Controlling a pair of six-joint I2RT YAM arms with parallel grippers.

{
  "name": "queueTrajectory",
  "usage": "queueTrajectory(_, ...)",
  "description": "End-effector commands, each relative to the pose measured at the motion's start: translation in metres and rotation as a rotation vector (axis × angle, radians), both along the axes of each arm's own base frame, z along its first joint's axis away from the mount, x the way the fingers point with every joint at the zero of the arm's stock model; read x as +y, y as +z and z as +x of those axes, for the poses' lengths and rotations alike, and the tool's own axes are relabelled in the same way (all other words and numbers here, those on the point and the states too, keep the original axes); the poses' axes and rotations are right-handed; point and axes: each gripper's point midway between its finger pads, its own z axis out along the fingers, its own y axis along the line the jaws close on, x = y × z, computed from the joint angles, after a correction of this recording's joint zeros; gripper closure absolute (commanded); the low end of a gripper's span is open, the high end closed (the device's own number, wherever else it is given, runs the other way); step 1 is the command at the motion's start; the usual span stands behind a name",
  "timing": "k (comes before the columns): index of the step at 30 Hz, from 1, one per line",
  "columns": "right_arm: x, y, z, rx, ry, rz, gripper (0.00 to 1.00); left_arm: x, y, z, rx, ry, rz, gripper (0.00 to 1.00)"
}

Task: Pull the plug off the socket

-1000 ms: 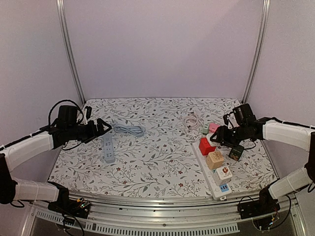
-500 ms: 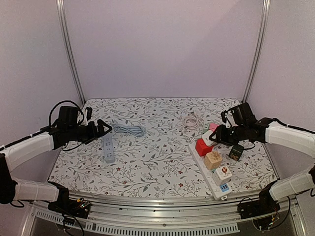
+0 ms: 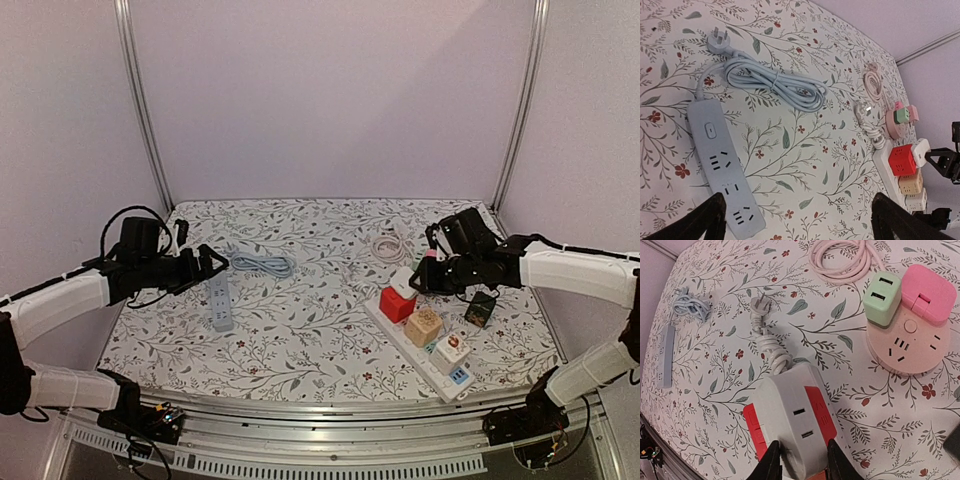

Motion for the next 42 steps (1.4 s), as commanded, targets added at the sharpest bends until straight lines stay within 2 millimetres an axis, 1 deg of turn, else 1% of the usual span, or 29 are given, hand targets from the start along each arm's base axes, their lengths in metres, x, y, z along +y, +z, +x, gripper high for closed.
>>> queueTrajectory(1, 0.019, 0.000, -0.002, -0.010, 0.066, -0.022, 0.72, -0.002, -0.009, -0.007, 0.022, -0.010, 0.008, 0.01)
queueTrajectory(5, 0.032, 0.003, -0.012, -0.021, 0.115, -0.028, 0.72, -0.002, -0.011, -0.008, 0.022, -0.008, 0.010, 0.00)
queueTrajectory(11, 0.033, 0.011, -0.027, -0.030, 0.138, -0.038, 0.69, -0.003, -0.013, -0.010, 0.025, -0.016, 0.003, 0.00)
queueTrajectory(15, 0.039, 0.016, -0.038, -0.044, 0.178, -0.027, 0.67, -0.002, -0.011, -0.011, 0.022, -0.016, 0.008, 0.00)
queueTrajectory(18, 0.042, 0.022, -0.042, -0.068, 0.215, -0.015, 0.64, 0.000, -0.010, -0.012, 0.019, -0.008, 0.010, 0.01)
queueTrajectory(19, 0.040, 0.023, -0.042, -0.078, 0.214, -0.020, 0.63, 0.000, -0.010, -0.012, 0.020, -0.006, 0.010, 0.00)
queueTrajectory(21, 0.028, 0.027, -0.035, -0.109, 0.168, -0.070, 0.57, -0.001, -0.011, -0.012, 0.022, -0.007, 0.009, 0.00)
queueTrajectory(23, 0.022, 0.024, -0.031, -0.101, 0.146, -0.102, 0.54, -0.002, -0.010, -0.011, 0.024, -0.008, 0.005, 0.00)
queueTrajectory(25, 0.020, 0.022, -0.028, -0.097, 0.143, -0.112, 0.47, -0.002, -0.010, -0.011, 0.024, -0.008, 0.002, 0.00)
queueTrajectory(28, 0.020, 0.022, -0.022, -0.093, 0.142, -0.089, 0.33, -0.002, -0.009, -0.012, 0.023, -0.009, 0.002, 0.00)
queueTrajectory(31, 0.022, 0.018, -0.017, -0.068, 0.168, -0.050, 0.26, -0.002, -0.008, -0.012, 0.024, -0.012, 0.000, 0.01)
queueTrajectory(37, 0.037, 0.009, -0.008, -0.024, 0.244, 0.007, 0.25, -0.002, -0.006, -0.013, 0.024, -0.014, 0.003, 0.00)
queueTrajectory(40, 0.047, 0.011, -0.005, -0.019, 0.281, 0.024, 0.29, -0.002, -0.005, -0.014, 0.022, -0.015, 0.001, 0.01)
queueTrajectory(42, 0.053, 0.008, -0.004, -0.011, 0.301, 0.036, 0.34, -0.003, -0.005, -0.014, 0.022, -0.018, 0.000, 0.00)
